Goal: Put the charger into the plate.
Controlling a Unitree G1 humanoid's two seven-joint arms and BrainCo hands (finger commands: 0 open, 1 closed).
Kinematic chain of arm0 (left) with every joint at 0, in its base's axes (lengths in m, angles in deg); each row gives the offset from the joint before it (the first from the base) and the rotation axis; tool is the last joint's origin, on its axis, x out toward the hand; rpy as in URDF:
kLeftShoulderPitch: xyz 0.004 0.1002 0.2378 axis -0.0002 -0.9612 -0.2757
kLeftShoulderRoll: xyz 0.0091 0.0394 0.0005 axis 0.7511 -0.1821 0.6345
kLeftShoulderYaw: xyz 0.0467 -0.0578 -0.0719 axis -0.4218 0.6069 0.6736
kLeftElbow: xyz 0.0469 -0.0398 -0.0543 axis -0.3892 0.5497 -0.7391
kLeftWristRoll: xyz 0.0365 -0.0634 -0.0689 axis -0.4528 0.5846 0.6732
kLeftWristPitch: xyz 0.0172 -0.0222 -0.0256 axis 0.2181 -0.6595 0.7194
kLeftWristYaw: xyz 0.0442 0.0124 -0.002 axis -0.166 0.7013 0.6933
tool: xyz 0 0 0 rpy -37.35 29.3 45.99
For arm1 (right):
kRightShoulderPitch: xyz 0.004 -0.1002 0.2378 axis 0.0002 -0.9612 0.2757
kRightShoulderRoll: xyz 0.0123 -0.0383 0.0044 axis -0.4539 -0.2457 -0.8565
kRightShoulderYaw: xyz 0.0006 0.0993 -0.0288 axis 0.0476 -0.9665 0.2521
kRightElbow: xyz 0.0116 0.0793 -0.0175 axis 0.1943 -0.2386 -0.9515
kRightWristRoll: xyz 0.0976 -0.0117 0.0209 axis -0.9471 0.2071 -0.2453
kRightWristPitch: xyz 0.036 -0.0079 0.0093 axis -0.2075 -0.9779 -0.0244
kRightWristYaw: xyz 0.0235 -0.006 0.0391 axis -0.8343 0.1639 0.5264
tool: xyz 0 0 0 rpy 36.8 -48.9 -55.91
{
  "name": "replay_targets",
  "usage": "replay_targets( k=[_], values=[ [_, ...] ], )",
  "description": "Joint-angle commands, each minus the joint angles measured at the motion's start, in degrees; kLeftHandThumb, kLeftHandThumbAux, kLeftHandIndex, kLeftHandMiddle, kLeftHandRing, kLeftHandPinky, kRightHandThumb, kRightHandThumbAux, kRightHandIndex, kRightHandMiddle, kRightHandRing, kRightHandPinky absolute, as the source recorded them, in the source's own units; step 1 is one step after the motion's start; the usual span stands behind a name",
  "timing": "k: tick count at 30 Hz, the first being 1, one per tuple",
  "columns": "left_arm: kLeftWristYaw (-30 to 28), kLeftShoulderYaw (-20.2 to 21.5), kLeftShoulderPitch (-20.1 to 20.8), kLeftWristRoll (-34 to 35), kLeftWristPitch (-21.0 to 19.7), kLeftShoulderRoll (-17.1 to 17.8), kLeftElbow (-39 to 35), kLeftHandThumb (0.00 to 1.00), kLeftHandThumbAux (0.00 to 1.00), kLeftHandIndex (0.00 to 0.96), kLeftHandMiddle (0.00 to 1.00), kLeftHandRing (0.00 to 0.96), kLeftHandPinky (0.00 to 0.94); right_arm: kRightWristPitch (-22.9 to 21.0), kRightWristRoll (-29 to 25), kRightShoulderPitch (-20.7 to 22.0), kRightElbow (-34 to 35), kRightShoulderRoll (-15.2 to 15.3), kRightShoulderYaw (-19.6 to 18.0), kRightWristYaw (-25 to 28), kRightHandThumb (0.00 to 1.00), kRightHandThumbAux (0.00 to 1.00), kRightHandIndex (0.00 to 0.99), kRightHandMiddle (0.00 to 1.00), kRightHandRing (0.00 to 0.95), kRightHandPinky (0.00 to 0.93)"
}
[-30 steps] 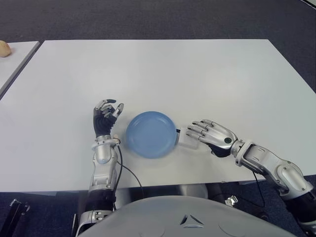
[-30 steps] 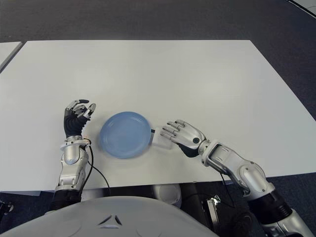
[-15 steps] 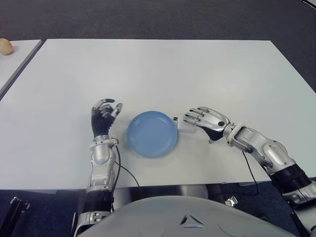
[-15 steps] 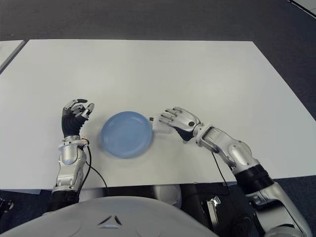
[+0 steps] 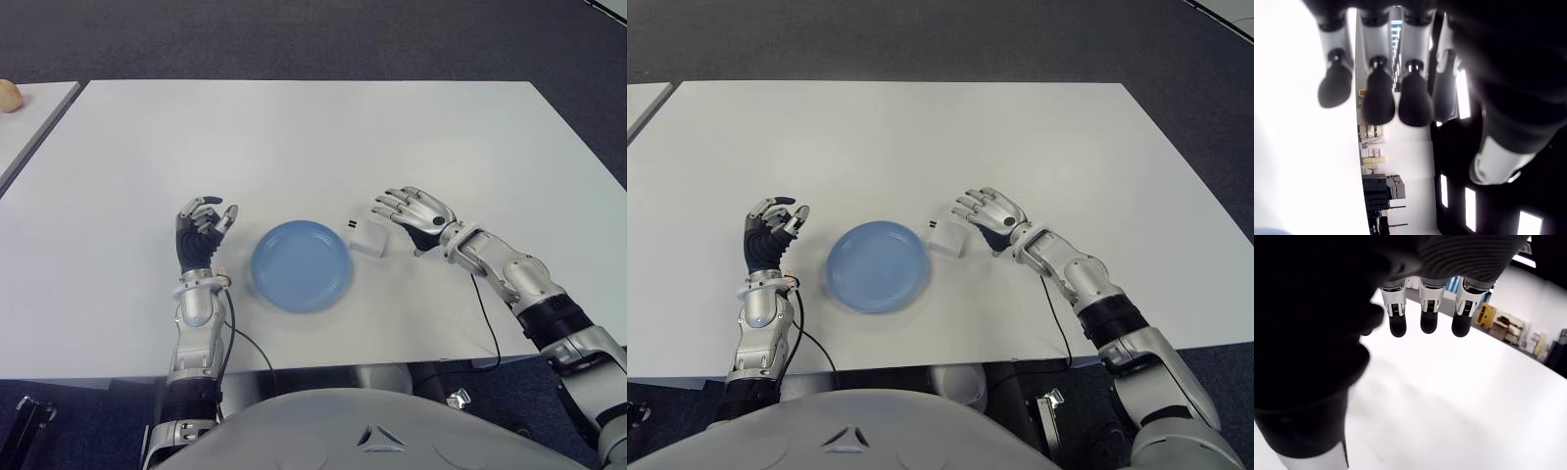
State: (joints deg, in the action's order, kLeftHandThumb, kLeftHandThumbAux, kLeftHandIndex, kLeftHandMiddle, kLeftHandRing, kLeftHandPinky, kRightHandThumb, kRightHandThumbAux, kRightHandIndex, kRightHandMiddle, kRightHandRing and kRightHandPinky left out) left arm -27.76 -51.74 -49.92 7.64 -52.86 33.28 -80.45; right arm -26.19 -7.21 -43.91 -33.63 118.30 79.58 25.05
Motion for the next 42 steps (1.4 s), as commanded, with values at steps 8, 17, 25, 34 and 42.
replay_targets(
  k=[8, 17, 25, 34, 42],
  values=[
    [0.4, 0.0, 0.1, -0.9, -0.5, 0.4, 1.6, 0.708, 0.720, 0.439, 0.777, 0.752, 0.748, -5.1, 2.5, 1.8, -9.5, -1.6, 5.2, -3.3, 0.052, 0.967, 0.000, 0.000, 0.000, 0.000],
    [-0.2, 0.2, 0.1, -0.3, -1.0, 0.6, 1.7, 0.708, 0.720, 0.439, 0.771, 0.748, 0.742, -7.4, 2.3, 4.0, -13.0, -2.1, 7.2, -4.7, 0.111, 0.936, 0.000, 0.000, 0.000, 0.000],
    [0.3, 0.2, 0.1, -0.7, -1.8, 0.5, 1.4, 0.707, 0.720, 0.439, 0.765, 0.742, 0.740, -8.0, 1.5, 4.5, -13.9, -1.9, 7.9, -5.7, 0.133, 0.920, 0.000, 0.000, 0.000, 0.000],
    [-0.1, 0.1, 0.1, -0.2, -1.1, 0.3, 1.7, 0.708, 0.720, 0.439, 0.769, 0.744, 0.739, -8.2, -1.2, 4.1, -12.8, -1.9, 6.7, -4.8, 0.106, 0.905, 0.000, 0.000, 0.000, 0.000],
    [0.4, 0.0, 0.3, -0.5, -2.4, -0.1, 1.6, 0.708, 0.720, 0.439, 0.772, 0.747, 0.742, -8.8, -13.6, -0.8, 3.0, -0.7, -0.5, 6.7, 0.235, 0.792, 0.000, 0.000, 0.000, 0.000]
  ],
)
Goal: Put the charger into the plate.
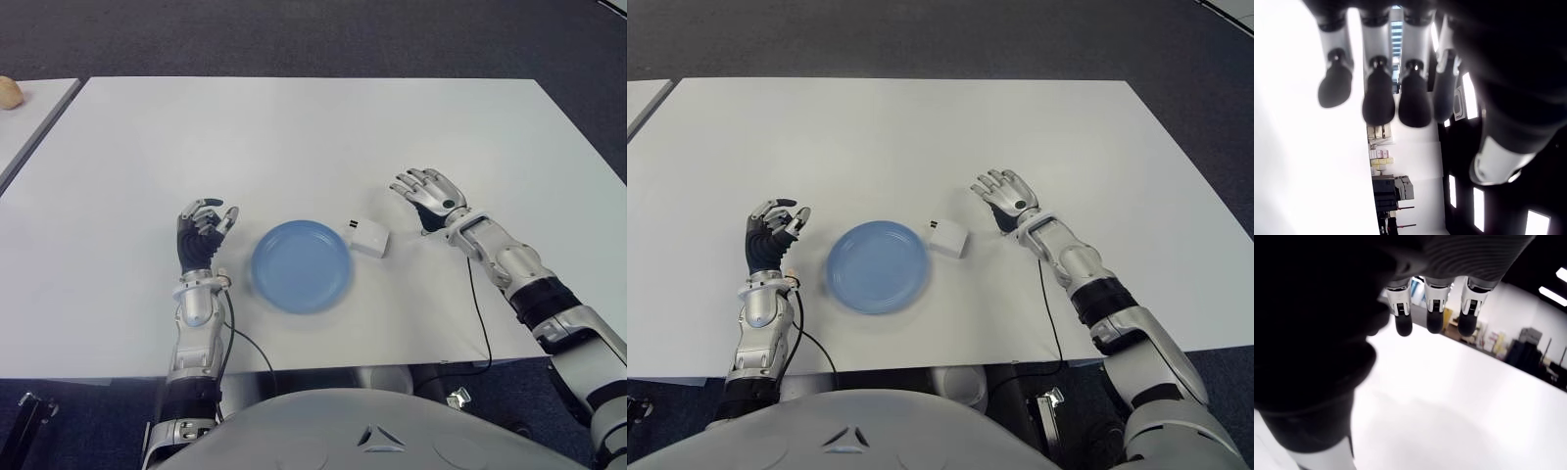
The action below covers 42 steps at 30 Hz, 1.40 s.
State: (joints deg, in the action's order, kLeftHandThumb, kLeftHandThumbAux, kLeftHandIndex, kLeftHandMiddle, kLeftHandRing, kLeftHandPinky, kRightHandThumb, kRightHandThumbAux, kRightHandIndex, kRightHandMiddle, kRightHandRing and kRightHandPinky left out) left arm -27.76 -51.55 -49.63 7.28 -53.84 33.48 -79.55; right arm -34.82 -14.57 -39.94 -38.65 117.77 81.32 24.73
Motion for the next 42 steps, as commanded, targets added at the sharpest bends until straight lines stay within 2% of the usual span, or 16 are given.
replay_targets(
  k=[1, 5, 7, 12, 17, 27, 31, 42],
  values=[
    [0.4, -0.3, 0.1, -0.1, -1.5, -0.3, 0.6, 0.708, 0.720, 0.439, 0.772, 0.747, 0.742, -0.4, -7.4, -5.4, 9.3, -0.1, -2.8, 8.3, 0.239, 0.776, 0.000, 0.000, 0.000, 0.000],
    [0.4, -0.4, 0.1, -0.3, -1.6, -0.5, 0.6, 0.708, 0.720, 0.439, 0.772, 0.748, 0.742, -0.8, -9.6, -6.7, 10.9, -0.3, -4.0, 10.8, 0.248, 0.697, 0.000, 0.000, 0.000, 0.000],
    [0.4, -0.5, 0.2, -0.4, -1.2, -0.5, 0.7, 0.708, 0.720, 0.439, 0.772, 0.748, 0.742, -2.0, -11.2, -9.6, 15.8, 0.1, -5.4, 13.4, 0.244, 0.645, 0.000, 0.000, 0.000, 0.000],
    [0.4, -0.5, 0.5, -0.2, 0.1, -0.6, 1.7, 0.708, 0.720, 0.439, 0.775, 0.750, 0.745, -6.1, -13.8, -16.8, 28.9, 0.5, -8.9, 20.4, 0.241, 0.411, 0.000, 0.000, 0.000, 0.000],
    [0.2, -0.4, 0.6, 0.0, 0.0, -0.6, 2.0, 0.708, 0.720, 0.440, 0.772, 0.746, 0.740, -9.1, -15.9, -17.9, 32.3, -0.7, -10.5, 25.9, 0.248, 0.289, 0.000, 0.000, 0.000, 0.000],
    [0.3, -0.4, 0.6, -0.1, -2.2, -0.8, 0.8, 0.708, 0.720, 0.440, 0.768, 0.741, 0.739, -11.5, -19.1, -18.9, 38.5, -1.5, -13.0, 32.6, 0.239, 0.195, 0.000, 0.000, 0.000, 0.000],
    [0.2, -0.5, 0.7, -0.1, -1.6, -0.8, 1.1, 0.708, 0.720, 0.439, 0.771, 0.745, 0.741, -12.2, -20.1, -19.7, 41.6, -1.5, -14.1, 34.6, 0.240, 0.183, 0.000, 0.000, 0.000, 0.000],
    [0.3, -0.5, 1.2, -0.2, -1.7, -0.9, 1.7, 0.707, 0.720, 0.439, 0.771, 0.746, 0.740, -13.6, -21.6, -20.5, 44.4, -1.6, -15.2, 38.5, 0.247, 0.171, 0.000, 0.000, 0.000, 0.000]
  ],
)
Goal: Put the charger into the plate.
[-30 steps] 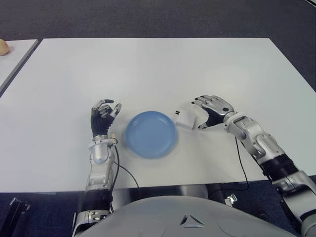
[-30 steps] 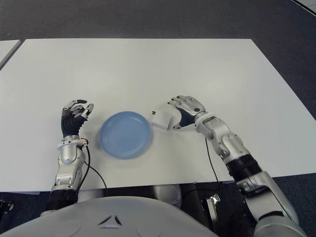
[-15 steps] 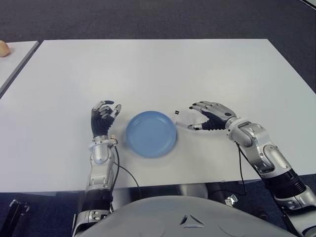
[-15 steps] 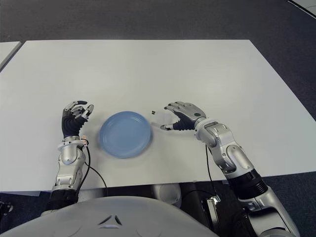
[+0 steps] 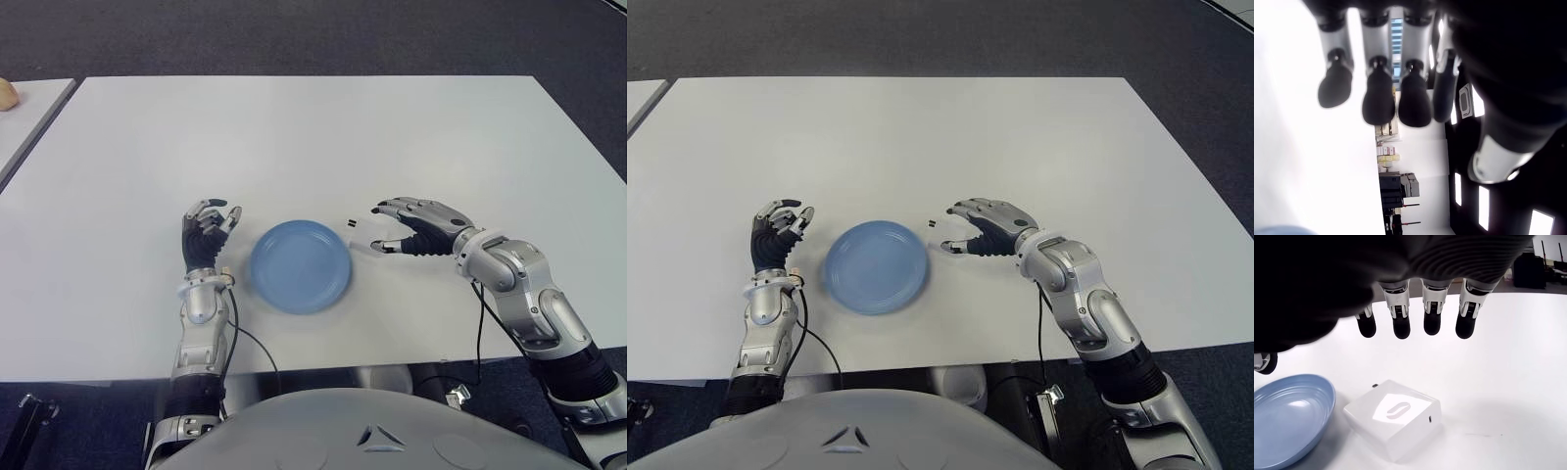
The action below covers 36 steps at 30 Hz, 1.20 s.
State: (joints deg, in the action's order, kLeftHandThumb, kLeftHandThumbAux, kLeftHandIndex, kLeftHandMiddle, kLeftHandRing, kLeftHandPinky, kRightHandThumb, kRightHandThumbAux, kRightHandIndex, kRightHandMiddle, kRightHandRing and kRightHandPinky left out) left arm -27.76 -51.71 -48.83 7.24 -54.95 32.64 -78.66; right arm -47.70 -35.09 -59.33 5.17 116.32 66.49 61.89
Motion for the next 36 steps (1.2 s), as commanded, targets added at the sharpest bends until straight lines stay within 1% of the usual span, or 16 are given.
replay_targets(
  k=[1, 5, 8, 10, 13, 18, 20, 23, 28, 36],
  values=[
    [0.3, -0.3, 0.4, -0.1, -0.8, -0.1, 0.8, 0.707, 0.720, 0.439, 0.771, 0.745, 0.740, -0.8, -1.2, -1.2, 0.7, -0.2, -0.5, 1.4, 0.247, 0.171, 0.000, 0.000, 0.000, 0.000],
    [0.7, -0.2, 0.6, -0.1, -1.3, -0.4, 0.7, 0.708, 0.720, 0.439, 0.768, 0.743, 0.740, -1.8, -1.6, -1.8, 0.9, -0.8, -0.7, 2.0, 0.259, 0.169, 0.000, 0.000, 0.000, 0.000],
    [0.7, -0.1, 0.6, -0.1, -0.9, -0.5, 0.8, 0.708, 0.720, 0.439, 0.768, 0.743, 0.741, -2.7, -1.2, -1.8, 0.4, -1.3, -0.4, 2.1, 0.277, 0.170, 0.000, 0.000, 0.000, 0.000],
    [0.4, -0.1, 0.5, 0.1, 0.0, -0.4, 1.1, 0.707, 0.720, 0.439, 0.768, 0.743, 0.741, -3.6, -0.4, -1.5, -0.7, -2.1, 0.3, 2.0, 0.293, 0.171, 0.000, 0.000, 0.000, 0.000],
    [0.4, -0.1, 0.5, 0.2, 0.9, -0.4, 1.5, 0.707, 0.720, 0.439, 0.768, 0.743, 0.741, -4.6, 1.3, -0.1, -4.2, -3.7, 2.2, 1.3, 0.311, 0.170, 0.000, 0.000, 0.000, 0.000],
    [0.7, 0.1, 0.5, 0.1, 0.9, -0.4, 1.9, 0.707, 0.720, 0.439, 0.770, 0.744, 0.742, -5.3, 3.1, 1.8, -6.7, -4.7, 4.0, 1.9, 0.321, 0.173, 0.000, 0.000, 0.000, 0.000],
    [0.7, 0.1, 0.4, 0.0, 0.6, -0.4, 1.7, 0.707, 0.720, 0.439, 0.770, 0.744, 0.742, -5.4, 3.6, 2.6, -7.8, -5.1, 4.7, 2.0, 0.320, 0.173, 0.000, 0.000, 0.000, 0.000],
    [0.9, 0.2, 0.3, 0.0, -0.1, -0.6, 1.3, 0.707, 0.720, 0.439, 0.770, 0.745, 0.741, -5.0, 4.9, 4.5, -11.4, -5.9, 6.5, 1.3, 0.322, 0.177, 0.000, 0.000, 0.000, 0.000],
    [0.8, 0.4, 0.1, 0.3, -0.6, -0.6, 0.8, 0.708, 0.721, 0.439, 0.771, 0.746, 0.742, -4.6, 6.4, 5.3, -13.3, -6.2, 7.7, 0.4, 0.335, 0.177, 0.000, 0.000, 0.000, 0.000],
    [0.4, 0.5, -0.4, 0.7, -0.3, -0.8, 0.1, 0.708, 0.721, 0.440, 0.774, 0.748, 0.744, -3.5, 9.7, 7.6, -17.3, -7.0, 10.5, -2.1, 0.352, 0.186, 0.000, 0.000, 0.000, 0.000]
  ],
)
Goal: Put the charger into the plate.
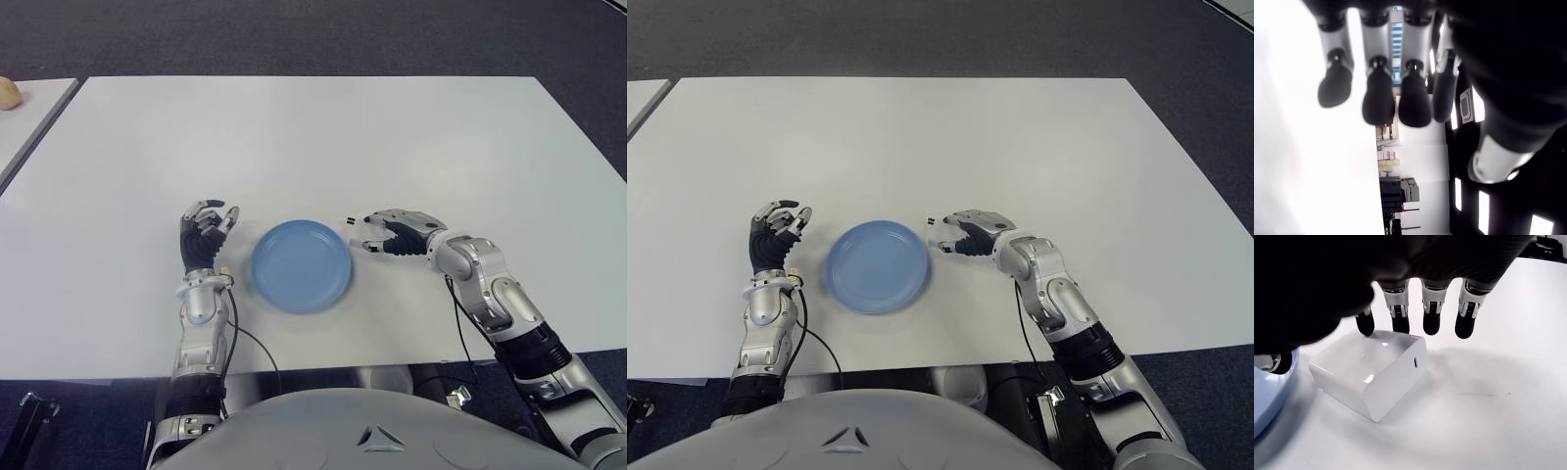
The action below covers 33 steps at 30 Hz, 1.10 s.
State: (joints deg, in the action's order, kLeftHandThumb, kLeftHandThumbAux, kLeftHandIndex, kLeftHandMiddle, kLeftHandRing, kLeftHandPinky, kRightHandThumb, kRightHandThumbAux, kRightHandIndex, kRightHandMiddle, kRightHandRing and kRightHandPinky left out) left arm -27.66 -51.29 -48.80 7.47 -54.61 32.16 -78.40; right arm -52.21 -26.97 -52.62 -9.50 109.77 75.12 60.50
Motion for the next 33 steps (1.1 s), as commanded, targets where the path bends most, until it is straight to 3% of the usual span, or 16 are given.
replay_targets(
  k=[1, 11, 24, 33],
  values=[
    [0.3, 0.1, -0.4, 0.6, -0.5, -0.3, -0.1, 0.708, 0.720, 0.440, 0.775, 0.749, 0.744, 1.3, 2.0, 1.5, -3.7, -0.6, 2.4, -1.5, 0.356, 0.185, 0.000, 0.000, 0.000, 0.000],
    [0.3, 0.1, -0.9, 0.5, 0.6, 0.1, -0.1, 0.708, 0.720, 0.440, 0.780, 0.752, 0.746, 3.8, 4.3, 7.1, -14.5, -2.5, 5.1, -8.1, 0.340, 0.158, 0.000, 0.000, 0.000, 0.000],
    [0.6, 0.3, -1.1, 0.3, 0.4, 0.0, -0.4, 0.708, 0.719, 0.440, 0.781, 0.752, 0.745, 4.2, 4.8, 8.5, -18.7, -3.5, 6.8, -12.0, 0.360, 0.158, 0.000, 0.000, 0.000, 0.000],
    [0.7, 0.7, -0.8, 0.5, 0.1, 0.2, -0.4, 0.708, 0.720, 0.440, 0.780, 0.752, 0.745, 5.5, 4.8, 7.7, -19.3, -2.6, 8.1, -12.6, 0.365, 0.146, 0.000, 0.000, 0.000, 0.000]
  ],
)
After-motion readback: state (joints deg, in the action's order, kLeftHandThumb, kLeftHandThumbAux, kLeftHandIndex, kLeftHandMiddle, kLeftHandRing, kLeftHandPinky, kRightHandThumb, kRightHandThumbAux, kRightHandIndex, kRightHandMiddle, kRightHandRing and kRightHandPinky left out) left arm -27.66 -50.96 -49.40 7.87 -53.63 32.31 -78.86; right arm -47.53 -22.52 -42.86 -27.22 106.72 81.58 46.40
